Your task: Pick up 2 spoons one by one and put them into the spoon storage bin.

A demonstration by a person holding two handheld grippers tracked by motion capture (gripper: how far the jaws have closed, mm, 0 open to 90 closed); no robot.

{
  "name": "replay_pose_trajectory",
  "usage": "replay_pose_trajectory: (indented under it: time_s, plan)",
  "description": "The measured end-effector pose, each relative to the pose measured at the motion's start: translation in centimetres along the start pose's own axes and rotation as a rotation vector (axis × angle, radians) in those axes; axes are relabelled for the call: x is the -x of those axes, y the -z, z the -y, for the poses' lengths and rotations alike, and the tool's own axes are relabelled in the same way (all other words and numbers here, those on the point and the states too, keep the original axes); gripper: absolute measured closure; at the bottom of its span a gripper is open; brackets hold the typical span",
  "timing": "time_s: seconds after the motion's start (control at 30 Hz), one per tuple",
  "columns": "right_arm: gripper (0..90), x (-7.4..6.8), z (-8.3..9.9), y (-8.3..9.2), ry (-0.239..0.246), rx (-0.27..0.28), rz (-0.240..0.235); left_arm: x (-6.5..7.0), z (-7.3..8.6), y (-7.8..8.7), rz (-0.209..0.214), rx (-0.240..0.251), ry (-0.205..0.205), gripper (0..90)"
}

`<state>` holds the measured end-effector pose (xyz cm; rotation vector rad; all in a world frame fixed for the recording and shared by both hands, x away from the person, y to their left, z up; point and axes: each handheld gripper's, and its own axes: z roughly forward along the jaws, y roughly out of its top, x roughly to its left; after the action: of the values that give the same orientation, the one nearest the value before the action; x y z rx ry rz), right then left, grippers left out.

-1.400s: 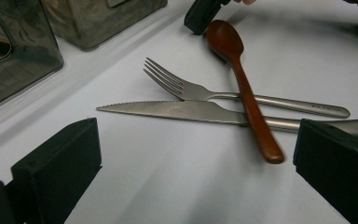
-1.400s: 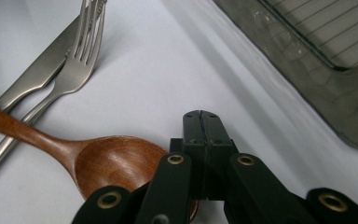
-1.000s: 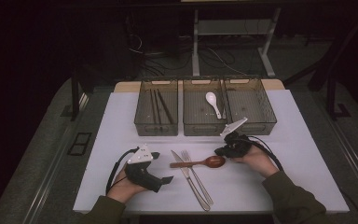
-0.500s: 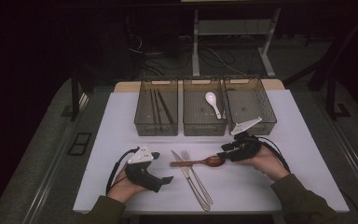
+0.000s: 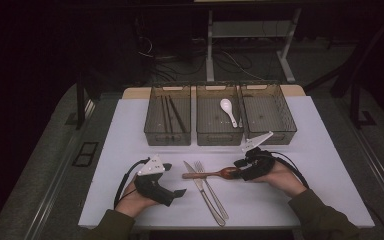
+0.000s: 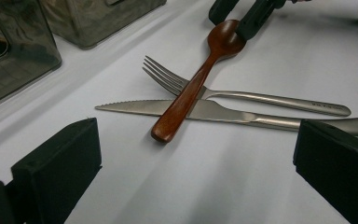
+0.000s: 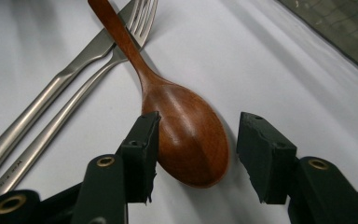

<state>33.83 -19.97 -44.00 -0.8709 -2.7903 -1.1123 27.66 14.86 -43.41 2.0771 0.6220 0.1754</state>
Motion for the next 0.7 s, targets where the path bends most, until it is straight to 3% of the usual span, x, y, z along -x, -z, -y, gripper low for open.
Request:
replay_pose_trajectory:
  time_s: [0.4, 0.47, 0.5, 0.53, 0.7]
  plan:
    - [50.4, -0.9, 0.0, -0.4, 0.060, -0.043, 0.014, 0.0, 0.0, 0.0, 0.000, 0.000, 0.000, 0.0]
    - [51.1, -1.1, 0.0, -0.4, 0.081, -0.055, 0.013, 0.0, 0.0, 0.0, 0.000, 0.000, -0.001, 0.0]
    - [51.8, -1.1, 0.0, -0.4, 0.123, -0.067, 0.018, 0.0, 0.0, 0.0, 0.000, 0.000, -0.001, 0.0]
    - [51.8, -1.1, 0.0, -0.4, 0.123, -0.067, 0.018, 0.0, 0.0, 0.0, 0.000, 0.000, -0.001, 0.0]
    - [59.4, -1.1, 0.0, -0.2, 0.137, -0.082, 0.003, 0.0, 0.0, 0.0, 0.000, -0.001, -0.001, 0.0]
